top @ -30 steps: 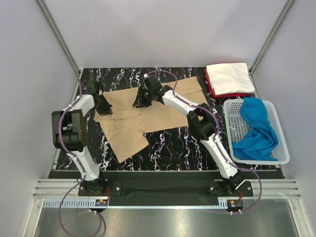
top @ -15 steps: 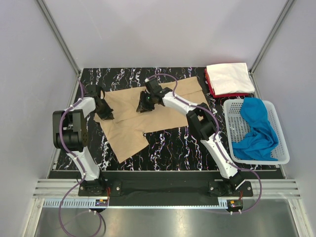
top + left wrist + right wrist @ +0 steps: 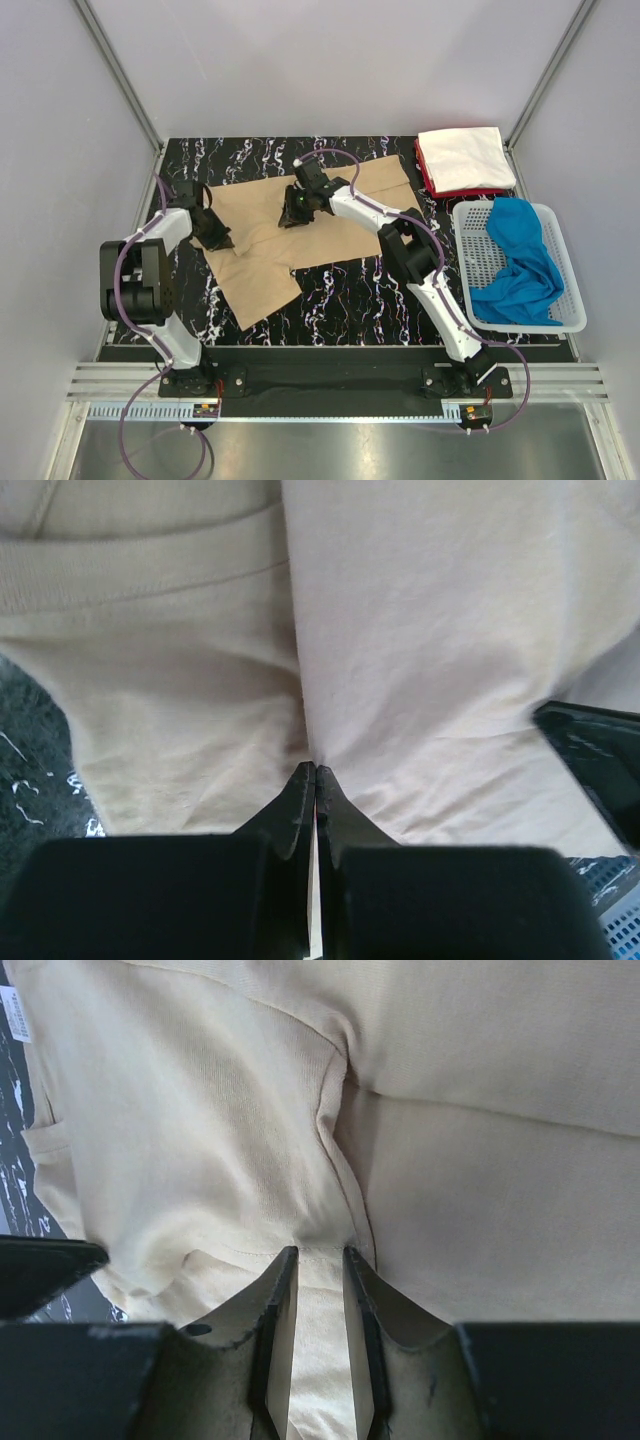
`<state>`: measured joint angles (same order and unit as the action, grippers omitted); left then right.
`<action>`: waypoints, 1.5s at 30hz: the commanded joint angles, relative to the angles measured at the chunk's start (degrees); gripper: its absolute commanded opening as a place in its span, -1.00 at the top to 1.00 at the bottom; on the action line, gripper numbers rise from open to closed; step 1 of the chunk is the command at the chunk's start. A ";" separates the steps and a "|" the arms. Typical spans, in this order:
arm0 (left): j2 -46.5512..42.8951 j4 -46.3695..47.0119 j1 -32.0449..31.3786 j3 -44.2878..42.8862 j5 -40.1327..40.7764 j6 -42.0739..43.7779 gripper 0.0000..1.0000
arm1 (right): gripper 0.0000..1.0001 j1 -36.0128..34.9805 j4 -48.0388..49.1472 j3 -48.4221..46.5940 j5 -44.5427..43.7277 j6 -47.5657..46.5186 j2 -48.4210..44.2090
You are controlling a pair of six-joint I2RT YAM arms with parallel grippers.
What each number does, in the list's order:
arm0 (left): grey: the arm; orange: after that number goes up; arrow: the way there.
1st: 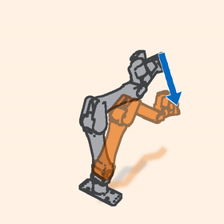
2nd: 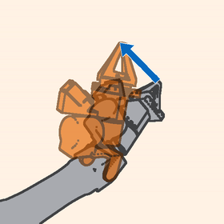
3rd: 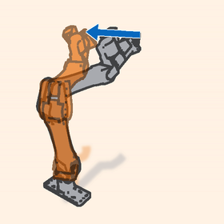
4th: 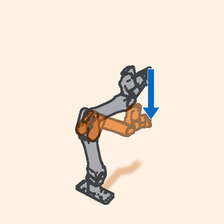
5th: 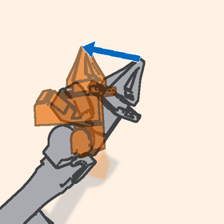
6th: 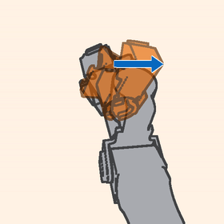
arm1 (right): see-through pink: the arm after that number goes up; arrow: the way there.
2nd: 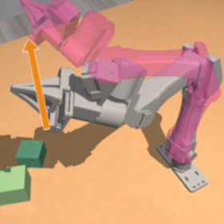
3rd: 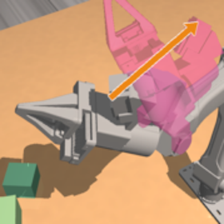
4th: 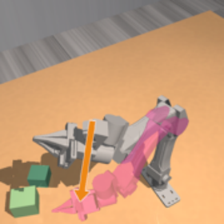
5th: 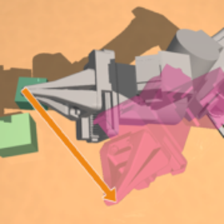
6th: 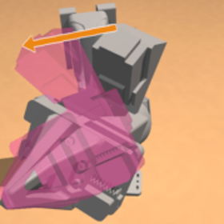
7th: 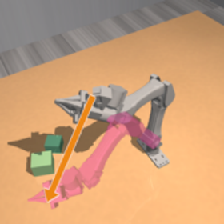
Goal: Fold and stack the t-shirts
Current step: Fold the tshirt
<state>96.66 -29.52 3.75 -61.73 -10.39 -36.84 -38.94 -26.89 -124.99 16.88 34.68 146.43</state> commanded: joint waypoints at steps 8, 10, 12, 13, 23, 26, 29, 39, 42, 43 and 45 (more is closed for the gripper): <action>-0.51 2.01 -1.11 2.76 1.60 -2.10 1.00 | 0.37 0.53 -1.49 0.27 -2.91 -1.72 -5.63; -0.60 1.40 -1.29 2.24 2.30 -1.83 0.88 | 0.37 0.62 -1.58 0.19 -2.73 -1.63 -5.72; -0.68 -2.79 -1.11 -1.95 7.88 0.78 0.55 | 0.38 0.53 -2.10 0.36 -1.95 -1.89 -6.59; -0.69 -2.83 -1.11 -1.99 7.93 0.80 0.55 | 0.37 0.53 -2.11 0.36 -1.94 -1.89 -6.60; 10.10 -6.07 0.03 -25.68 13.82 6.07 0.40 | 0.28 3.51 -2.99 10.28 -6.60 -3.12 -18.10; 18.37 -6.60 1.43 -31.66 10.67 5.03 0.38 | 0.28 5.80 -2.81 13.70 -8.35 -4.08 -21.62; 25.57 -6.08 3.10 -36.77 6.62 2.74 0.38 | 0.28 7.73 -2.90 17.05 -11.25 -5.14 -25.66; 44.46 -9.07 3.72 -58.13 5.30 5.02 0.38 | 0.27 10.90 -2.55 28.82 -20.03 -7.17 -36.38; 50.87 -9.24 4.25 -68.05 0.04 4.94 0.38 | 0.27 11.69 -2.37 32.43 -22.16 -7.52 -37.88; 52.21 -9.07 4.25 -73.74 -1.02 4.94 0.38 | 0.26 11.95 -2.37 33.57 -22.24 -7.78 -38.06; 55.11 -8.54 4.07 -78.52 -3.84 5.55 0.38 | 0.27 12.48 -2.37 34.63 -22.42 -8.13 -38.67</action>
<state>147.79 -38.59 7.73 -133.10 -8.49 -32.69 -27.31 -29.85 -91.96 -1.98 28.32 110.93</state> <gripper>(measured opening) 0.310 0.367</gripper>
